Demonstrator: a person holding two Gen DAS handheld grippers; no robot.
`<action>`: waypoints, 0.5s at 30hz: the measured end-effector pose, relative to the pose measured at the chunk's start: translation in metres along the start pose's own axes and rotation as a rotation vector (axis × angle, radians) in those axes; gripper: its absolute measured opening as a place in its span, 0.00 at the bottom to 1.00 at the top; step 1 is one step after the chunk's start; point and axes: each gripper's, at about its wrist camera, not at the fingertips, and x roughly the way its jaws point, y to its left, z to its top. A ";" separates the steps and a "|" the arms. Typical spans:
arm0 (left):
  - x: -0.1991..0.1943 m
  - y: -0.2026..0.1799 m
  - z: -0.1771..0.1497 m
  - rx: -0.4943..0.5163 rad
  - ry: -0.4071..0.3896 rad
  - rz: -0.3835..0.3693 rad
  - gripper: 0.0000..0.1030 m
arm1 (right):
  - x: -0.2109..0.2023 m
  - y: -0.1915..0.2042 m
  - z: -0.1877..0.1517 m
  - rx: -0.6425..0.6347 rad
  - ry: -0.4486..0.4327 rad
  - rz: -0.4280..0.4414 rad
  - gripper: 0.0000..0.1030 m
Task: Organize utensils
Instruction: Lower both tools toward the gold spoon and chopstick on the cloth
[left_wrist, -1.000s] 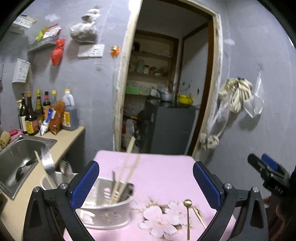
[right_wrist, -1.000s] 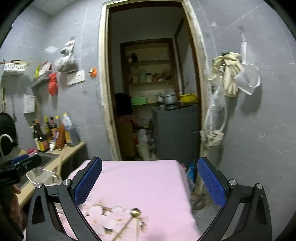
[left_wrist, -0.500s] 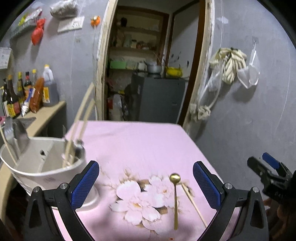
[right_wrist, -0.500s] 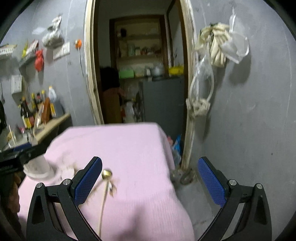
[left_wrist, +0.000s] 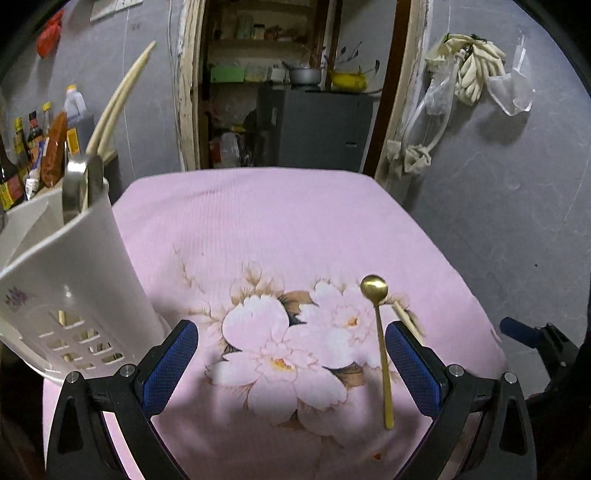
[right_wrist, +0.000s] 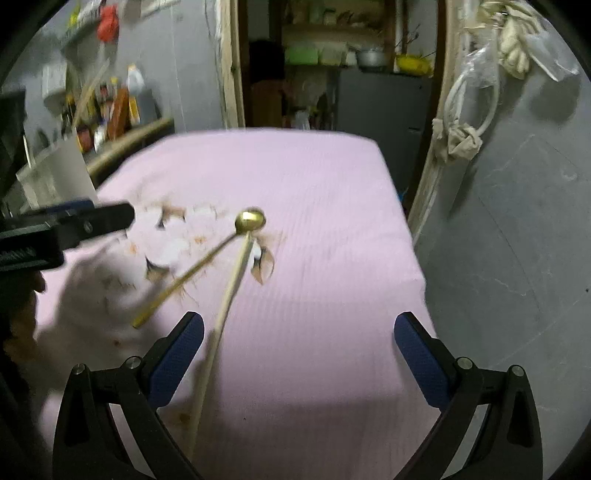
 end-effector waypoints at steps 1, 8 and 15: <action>0.001 0.001 -0.001 -0.005 0.007 -0.005 0.99 | 0.003 0.002 -0.001 -0.004 0.013 -0.006 0.98; 0.010 -0.004 -0.003 0.019 0.047 -0.060 0.99 | -0.001 -0.003 0.000 0.020 0.021 -0.050 0.98; 0.020 -0.019 -0.004 0.075 0.095 -0.111 0.80 | -0.010 -0.022 0.000 0.045 0.013 -0.105 0.98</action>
